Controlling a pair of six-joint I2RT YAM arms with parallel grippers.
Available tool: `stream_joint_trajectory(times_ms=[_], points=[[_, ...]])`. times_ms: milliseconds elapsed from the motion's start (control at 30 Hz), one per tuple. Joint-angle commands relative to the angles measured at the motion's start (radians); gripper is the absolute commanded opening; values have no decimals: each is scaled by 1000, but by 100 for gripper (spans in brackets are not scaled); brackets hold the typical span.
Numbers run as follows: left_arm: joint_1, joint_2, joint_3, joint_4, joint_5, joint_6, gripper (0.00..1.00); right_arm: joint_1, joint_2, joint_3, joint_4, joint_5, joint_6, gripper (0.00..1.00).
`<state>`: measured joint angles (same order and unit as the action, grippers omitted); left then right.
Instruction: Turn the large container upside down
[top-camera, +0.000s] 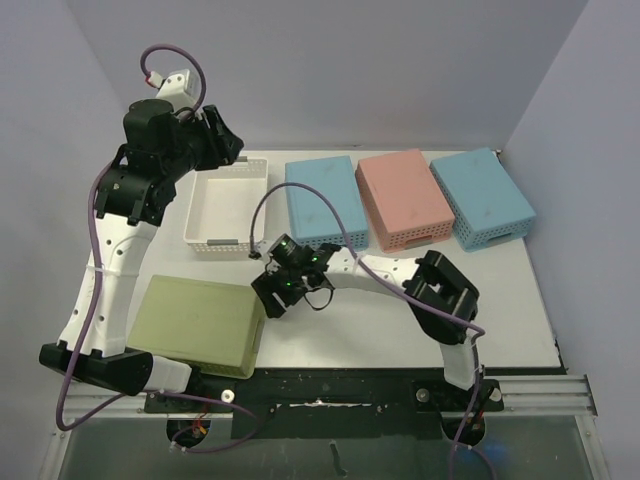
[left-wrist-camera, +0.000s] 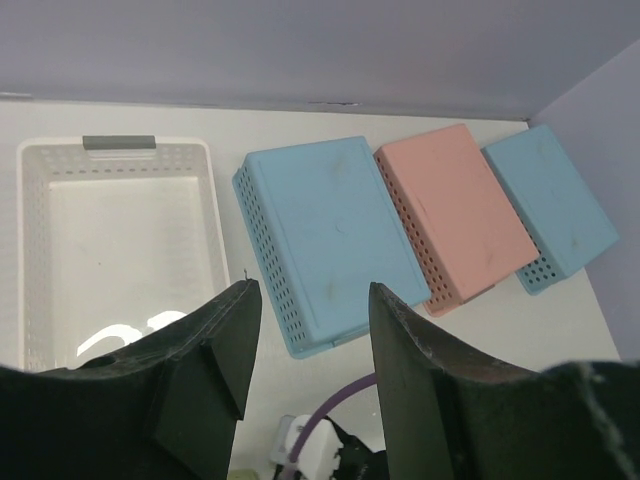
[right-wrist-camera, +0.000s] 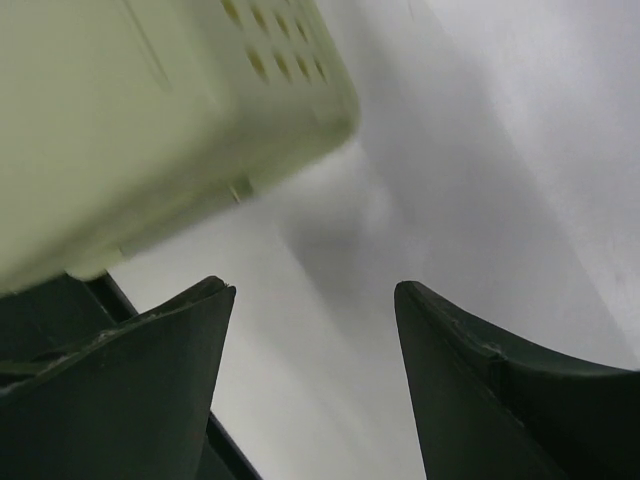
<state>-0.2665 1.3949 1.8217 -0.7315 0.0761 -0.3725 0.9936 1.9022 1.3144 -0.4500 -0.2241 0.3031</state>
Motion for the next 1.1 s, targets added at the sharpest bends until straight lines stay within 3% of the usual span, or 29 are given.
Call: stream_joint_trajectory(times_ms=[0,100,200,300,400,533,667,833,1067], points=[[9,-34,14,34,-3,4,46,22,150,306,93,-28,-17,67],[15,-29,25,35,-6,-4,46,32,239,499,85,-66,-28,67],[32,-22,17,34,-9,-1,46,36,267,560,83,-72,-33,67],[63,-22,-22,41,7,3,46,24,208,469,69,3,-28,67],[84,-12,-66,56,33,10,46,1,69,274,64,75,1,67],[106,66,-103,45,55,28,47,-54,-140,18,98,143,49,68],[103,145,-104,36,46,48,50,-134,-269,-137,45,215,104,68],[102,261,-71,49,27,78,51,-190,-376,-151,-80,286,147,68],[44,436,-84,79,42,83,52,-192,-435,-125,-123,320,134,69]])
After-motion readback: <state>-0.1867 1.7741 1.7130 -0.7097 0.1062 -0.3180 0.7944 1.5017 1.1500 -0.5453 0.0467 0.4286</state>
